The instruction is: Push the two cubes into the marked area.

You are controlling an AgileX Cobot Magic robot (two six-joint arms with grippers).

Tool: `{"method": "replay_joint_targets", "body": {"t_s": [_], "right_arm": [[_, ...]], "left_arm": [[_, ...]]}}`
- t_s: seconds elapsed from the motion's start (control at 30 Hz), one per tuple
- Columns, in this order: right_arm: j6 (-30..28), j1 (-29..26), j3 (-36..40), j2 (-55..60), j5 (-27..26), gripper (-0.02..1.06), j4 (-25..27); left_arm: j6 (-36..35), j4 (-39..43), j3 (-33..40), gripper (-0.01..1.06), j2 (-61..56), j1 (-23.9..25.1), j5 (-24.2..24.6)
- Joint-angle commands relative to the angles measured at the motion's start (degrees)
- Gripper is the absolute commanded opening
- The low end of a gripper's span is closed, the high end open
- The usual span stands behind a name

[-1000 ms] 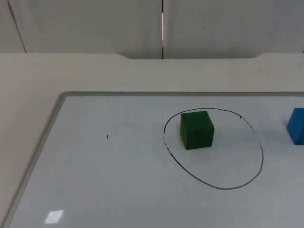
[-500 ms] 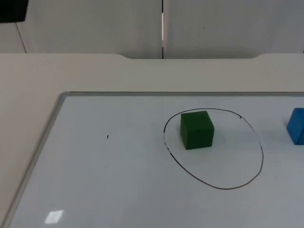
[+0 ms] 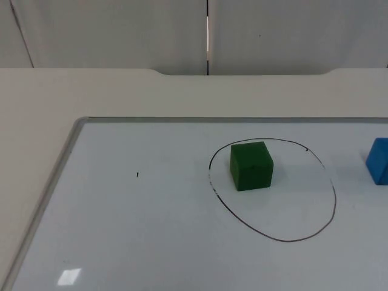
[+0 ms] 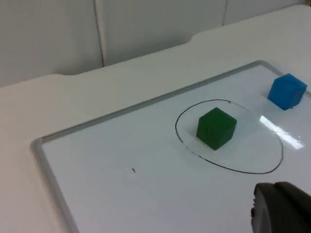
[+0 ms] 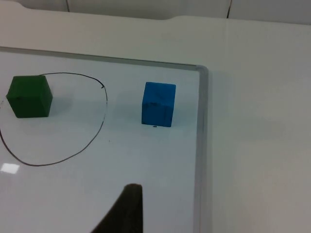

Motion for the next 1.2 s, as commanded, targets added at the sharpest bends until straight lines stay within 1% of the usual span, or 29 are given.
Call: {"method": "replay_joint_targets", "body": {"t_s": [0.0,0.07,0.13,0.17,0.23,0.27,0.33,0.37,0.43,0.53,1.17], "right_arm": [[0.0,-0.3,0.0,-0.2,-0.2,1.05,-0.2],[0.0,-0.3,0.0,-0.2,-0.2,1.05,-0.2],[0.0,-0.3,0.0,-0.2,-0.2,1.05,-0.2],[0.0,-0.3,0.0,-0.2,-0.2,1.05,-0.2],[0.0,-0.3,0.0,-0.2,-0.2,1.05,-0.2],[0.0,-0.3,0.0,-0.2,-0.2,1.05,-0.2],[0.0,-0.3,0.0,-0.2,-0.2,1.05,-0.2],[0.0,-0.3,0.0,-0.2,-0.2,1.05,-0.2],[0.0,-0.3,0.0,-0.2,-0.2,1.05,-0.2],[0.0,-0.3,0.0,-0.2,-0.2,1.05,-0.2],[0.3,-0.3,-0.1,-0.2,-0.4,1.05,0.0]], "left_arm": [[-5.5,5.0,0.2,0.00,-4.3,0.1,5.0],[-6.8,5.9,0.3,0.00,-8.3,0.1,7.5],[-6.8,5.9,0.3,0.00,-9.3,0.1,7.9],[-7.0,5.5,0.3,0.00,-11.9,0.1,8.8],[-7.0,5.6,0.4,0.00,-14.4,0.1,11.8],[-7.0,5.6,0.4,0.00,-14.4,0.1,11.8],[-7.0,5.7,0.5,0.00,-15.2,0.1,15.2],[-6.8,5.7,0.9,0.00,-15.2,0.1,16.1],[-4.3,5.7,1.7,0.00,-15.2,0.1,18.3],[-3.3,4.7,3.0,0.00,-15.2,0.1,17.1],[-1.5,5.2,3.1,0.00,-15.2,0.1,17.2]]}}
